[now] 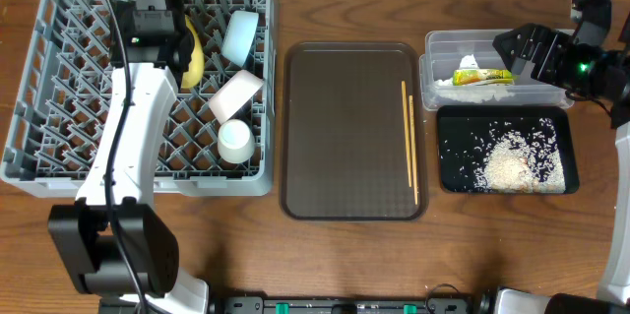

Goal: Sort waste into correct bins and load items into the dishwasher
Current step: 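Stand the yellow plate upright in the dish rack with the left gripper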

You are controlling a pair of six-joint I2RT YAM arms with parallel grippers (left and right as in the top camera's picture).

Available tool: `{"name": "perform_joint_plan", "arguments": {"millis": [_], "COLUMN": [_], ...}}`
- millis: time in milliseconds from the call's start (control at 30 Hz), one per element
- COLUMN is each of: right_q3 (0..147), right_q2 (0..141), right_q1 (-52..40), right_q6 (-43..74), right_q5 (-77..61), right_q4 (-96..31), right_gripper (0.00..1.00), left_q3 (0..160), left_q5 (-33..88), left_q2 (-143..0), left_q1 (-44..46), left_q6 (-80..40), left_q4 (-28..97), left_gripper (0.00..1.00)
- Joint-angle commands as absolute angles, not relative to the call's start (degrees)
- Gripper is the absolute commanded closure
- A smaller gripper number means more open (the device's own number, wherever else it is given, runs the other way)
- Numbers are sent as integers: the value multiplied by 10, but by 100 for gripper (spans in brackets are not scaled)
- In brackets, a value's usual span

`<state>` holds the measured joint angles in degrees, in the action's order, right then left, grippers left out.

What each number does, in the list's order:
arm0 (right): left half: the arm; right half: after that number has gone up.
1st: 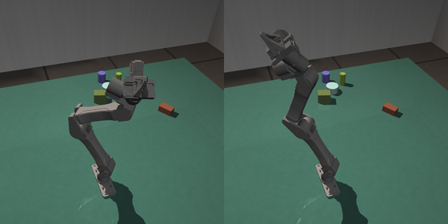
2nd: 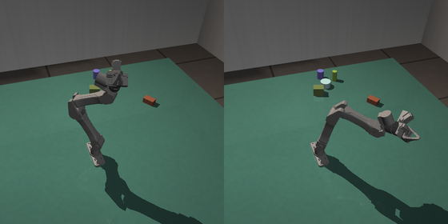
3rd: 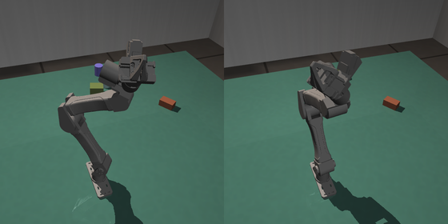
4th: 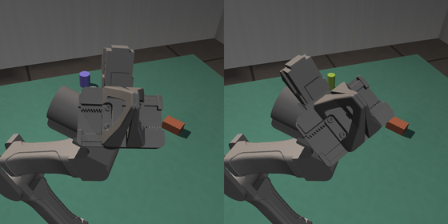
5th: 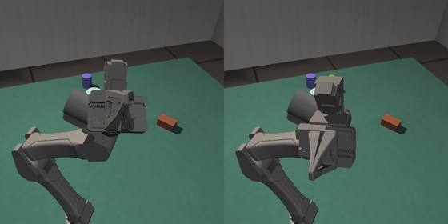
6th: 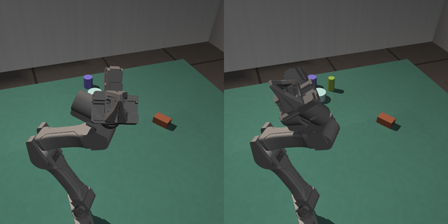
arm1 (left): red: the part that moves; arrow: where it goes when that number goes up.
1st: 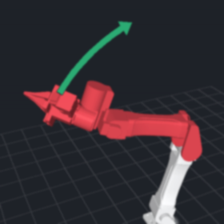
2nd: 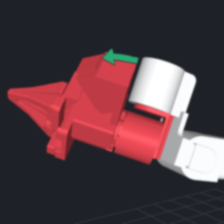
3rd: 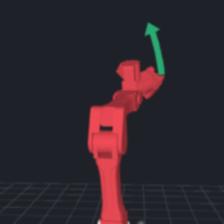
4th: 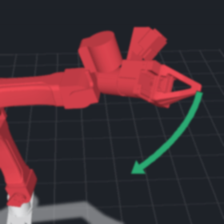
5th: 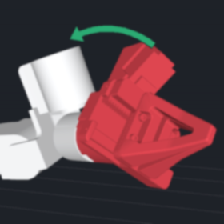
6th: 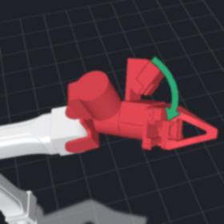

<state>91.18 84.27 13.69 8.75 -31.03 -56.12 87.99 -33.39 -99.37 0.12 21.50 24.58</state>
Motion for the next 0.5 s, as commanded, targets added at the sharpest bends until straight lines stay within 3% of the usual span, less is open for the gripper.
{"name": "perform_joint_plan", "arguments": {"millis": [0, 267, 467], "right_q3": [918, 918, 918], "right_q2": [843, 843, 843], "right_q1": [136, 136, 136], "right_q6": [92, 92, 92], "right_q5": [-309, -309, -309], "right_q4": [-562, -562, -562], "right_gripper": [1, 1, 1], "left_q3": [884, 884, 884], "left_q5": [-343, -337, -337], "left_q2": [-1007, -1008, -1008], "left_q1": [8, 15, 15], "left_q6": [223, 222, 214], "left_q4": [243, 243, 243], "left_gripper": [93, 92, 85]}}
